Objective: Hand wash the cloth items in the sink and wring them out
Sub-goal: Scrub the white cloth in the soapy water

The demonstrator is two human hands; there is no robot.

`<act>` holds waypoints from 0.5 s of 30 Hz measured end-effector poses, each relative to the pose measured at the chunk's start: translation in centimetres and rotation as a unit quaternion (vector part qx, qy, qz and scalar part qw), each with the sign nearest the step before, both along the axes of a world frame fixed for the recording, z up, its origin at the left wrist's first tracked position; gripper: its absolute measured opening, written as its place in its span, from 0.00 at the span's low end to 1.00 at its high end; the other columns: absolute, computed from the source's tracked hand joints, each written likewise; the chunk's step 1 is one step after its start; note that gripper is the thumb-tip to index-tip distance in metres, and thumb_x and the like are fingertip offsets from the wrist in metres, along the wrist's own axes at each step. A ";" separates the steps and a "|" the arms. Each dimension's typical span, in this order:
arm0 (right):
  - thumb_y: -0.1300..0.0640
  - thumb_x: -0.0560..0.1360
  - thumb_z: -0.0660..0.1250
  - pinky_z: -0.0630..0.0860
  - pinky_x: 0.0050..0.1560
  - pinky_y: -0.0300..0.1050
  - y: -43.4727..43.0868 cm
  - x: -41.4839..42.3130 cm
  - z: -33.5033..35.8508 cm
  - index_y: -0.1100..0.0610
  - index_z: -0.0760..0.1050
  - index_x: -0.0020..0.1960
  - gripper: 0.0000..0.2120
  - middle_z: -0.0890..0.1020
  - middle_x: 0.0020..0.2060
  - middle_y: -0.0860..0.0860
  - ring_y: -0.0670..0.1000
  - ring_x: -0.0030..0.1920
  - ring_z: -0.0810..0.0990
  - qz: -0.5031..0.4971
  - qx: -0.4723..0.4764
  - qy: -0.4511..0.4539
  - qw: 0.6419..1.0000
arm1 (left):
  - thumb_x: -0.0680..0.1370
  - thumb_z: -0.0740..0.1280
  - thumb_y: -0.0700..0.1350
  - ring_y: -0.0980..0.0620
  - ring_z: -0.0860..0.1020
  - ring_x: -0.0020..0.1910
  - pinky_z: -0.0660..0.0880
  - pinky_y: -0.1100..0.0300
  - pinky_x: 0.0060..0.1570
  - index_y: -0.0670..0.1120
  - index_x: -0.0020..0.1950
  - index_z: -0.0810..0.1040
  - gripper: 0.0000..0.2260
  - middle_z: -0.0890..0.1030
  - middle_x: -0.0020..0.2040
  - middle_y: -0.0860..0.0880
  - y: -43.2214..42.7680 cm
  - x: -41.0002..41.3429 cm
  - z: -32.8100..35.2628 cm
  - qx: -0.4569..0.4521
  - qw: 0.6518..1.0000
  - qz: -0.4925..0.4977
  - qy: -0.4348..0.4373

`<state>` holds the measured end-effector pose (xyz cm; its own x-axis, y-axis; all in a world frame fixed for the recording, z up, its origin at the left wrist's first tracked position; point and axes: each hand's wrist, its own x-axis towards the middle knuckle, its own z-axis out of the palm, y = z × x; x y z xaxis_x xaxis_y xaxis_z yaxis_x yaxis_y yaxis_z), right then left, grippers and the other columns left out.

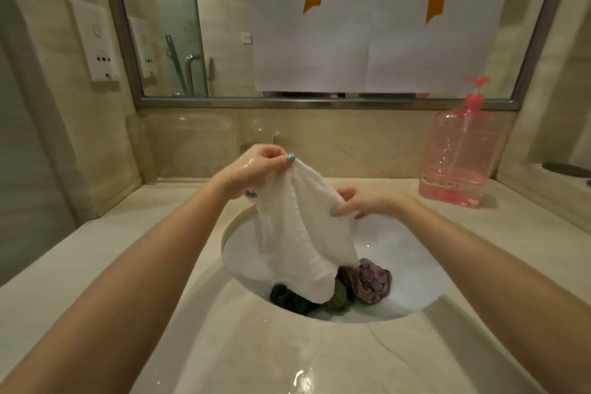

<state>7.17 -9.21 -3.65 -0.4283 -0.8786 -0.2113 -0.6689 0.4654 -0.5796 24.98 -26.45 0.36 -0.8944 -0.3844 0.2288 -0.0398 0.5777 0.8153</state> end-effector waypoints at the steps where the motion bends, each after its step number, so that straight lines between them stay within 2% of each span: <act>1: 0.53 0.76 0.69 0.72 0.54 0.47 0.4 0.2 -0.7 0.47 0.73 0.65 0.18 0.78 0.57 0.48 0.50 0.57 0.76 -0.010 -0.021 -0.047 0.999 | 0.81 0.64 0.52 0.50 0.75 0.42 0.73 0.56 0.43 0.47 0.45 0.79 0.11 0.76 0.43 0.47 0.0 0.0 -0.3 0.000 1.000 0.018 0.005; 2: 0.53 0.76 0.68 0.71 0.55 0.48 0.7 0.4 -0.9 0.47 0.71 0.66 0.19 0.77 0.59 0.48 0.50 0.59 0.74 -0.012 -0.032 -0.059 0.998 | 0.81 0.64 0.52 0.51 0.74 0.41 0.72 0.56 0.41 0.48 0.43 0.79 0.11 0.76 0.42 0.48 0.0 0.1 -0.5 -0.002 0.999 0.037 0.013; 3: 0.53 0.76 0.68 0.72 0.54 0.48 0.8 0.3 -0.6 0.49 0.72 0.64 0.16 0.77 0.57 0.48 0.50 0.58 0.74 -0.013 -0.040 -0.046 0.998 | 0.81 0.64 0.51 0.52 0.72 0.40 0.70 0.58 0.38 0.48 0.42 0.78 0.11 0.74 0.40 0.49 -0.1 0.1 -0.5 -0.003 0.998 0.057 0.025; 5: 0.55 0.76 0.69 0.72 0.46 0.48 0.9 0.0 1.3 0.54 0.72 0.50 0.07 0.76 0.47 0.52 0.52 0.48 0.74 -0.016 -0.069 0.006 0.997 | 0.82 0.64 0.50 0.54 0.70 0.37 0.67 0.63 0.34 0.47 0.40 0.76 0.12 0.73 0.38 0.51 -0.1 0.2 0.2 0.000 0.995 0.080 0.061; 6: 0.57 0.76 0.69 0.72 0.43 0.48 0.9 -0.1 2.8 0.56 0.70 0.46 0.07 0.75 0.44 0.53 0.52 0.44 0.73 -0.021 -0.101 0.030 0.994 | 0.82 0.64 0.49 0.55 0.69 0.35 0.66 0.65 0.32 0.47 0.40 0.76 0.12 0.72 0.37 0.51 0.0 0.2 1.0 0.002 0.993 0.085 0.083; 8: 0.60 0.76 0.68 0.74 0.40 0.46 0.8 -0.4 6.2 0.57 0.69 0.45 0.08 0.74 0.41 0.55 0.52 0.42 0.74 -0.037 -0.173 0.051 0.983 | 0.82 0.64 0.49 0.55 0.70 0.35 0.67 0.66 0.33 0.46 0.40 0.76 0.12 0.72 0.37 0.50 0.0 0.1 3.0 -0.002 0.988 0.088 0.128; 11: 0.57 0.77 0.67 0.79 0.37 0.47 0.7 0.0 10.4 0.53 0.70 0.46 0.06 0.78 0.43 0.53 0.52 0.43 0.78 -0.043 -0.277 0.048 0.959 | 0.82 0.63 0.48 0.55 0.68 0.34 0.65 0.65 0.32 0.45 0.42 0.75 0.10 0.71 0.36 0.50 -0.3 0.2 6.2 0.005 0.974 0.094 0.205; 13: 0.55 0.77 0.67 0.78 0.40 0.49 0.6 0.4 12.1 0.53 0.72 0.48 0.04 0.79 0.46 0.54 0.52 0.45 0.78 -0.044 -0.338 0.007 0.940 | 0.82 0.62 0.49 0.56 0.68 0.33 0.65 0.66 0.28 0.46 0.45 0.75 0.09 0.70 0.36 0.52 -0.6 0.3 7.4 0.042 0.966 0.104 0.233; 15: 0.56 0.77 0.68 0.77 0.42 0.46 0.5 0.3 12.7 0.53 0.74 0.47 0.03 0.79 0.45 0.53 0.50 0.45 0.78 -0.030 -0.346 -0.062 0.936 | 0.82 0.62 0.50 0.56 0.68 0.35 0.65 0.63 0.29 0.46 0.48 0.75 0.09 0.71 0.37 0.52 -0.9 0.5 7.3 0.060 0.963 0.125 0.230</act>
